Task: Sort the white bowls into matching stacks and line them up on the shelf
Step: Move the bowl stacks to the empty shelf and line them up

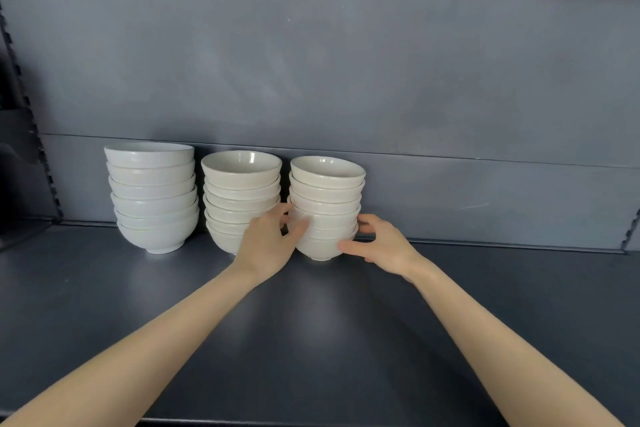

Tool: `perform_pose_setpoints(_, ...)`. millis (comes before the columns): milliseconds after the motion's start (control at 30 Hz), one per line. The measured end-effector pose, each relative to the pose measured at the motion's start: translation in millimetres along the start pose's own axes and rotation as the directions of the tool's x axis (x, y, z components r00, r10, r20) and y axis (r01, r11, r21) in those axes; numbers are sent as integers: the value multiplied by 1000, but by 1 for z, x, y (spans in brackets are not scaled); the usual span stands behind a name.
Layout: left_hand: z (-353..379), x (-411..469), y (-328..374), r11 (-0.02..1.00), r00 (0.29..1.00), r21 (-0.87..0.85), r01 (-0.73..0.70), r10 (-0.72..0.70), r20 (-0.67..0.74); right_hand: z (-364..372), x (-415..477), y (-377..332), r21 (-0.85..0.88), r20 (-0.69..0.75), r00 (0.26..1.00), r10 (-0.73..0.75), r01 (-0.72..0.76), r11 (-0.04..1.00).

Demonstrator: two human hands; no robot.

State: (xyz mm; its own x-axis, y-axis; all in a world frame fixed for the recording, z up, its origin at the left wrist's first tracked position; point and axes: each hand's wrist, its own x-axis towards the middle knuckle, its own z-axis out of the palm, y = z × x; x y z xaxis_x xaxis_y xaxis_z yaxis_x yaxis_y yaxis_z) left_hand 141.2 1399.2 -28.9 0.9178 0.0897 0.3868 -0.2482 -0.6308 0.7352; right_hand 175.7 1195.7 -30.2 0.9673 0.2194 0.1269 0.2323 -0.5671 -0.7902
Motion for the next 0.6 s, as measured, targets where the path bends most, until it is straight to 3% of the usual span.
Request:
perform_pose_setpoints(267,-10,-25,44,914,958,302,-269,222,180,-52,-65,-15,-383,-135,991,18,-69,921)
perform_pose_setpoints(600,39,-37,156,665,756,362,-654,593,277,-152,-180,-25,-568,-473,881,-34,-275,776)
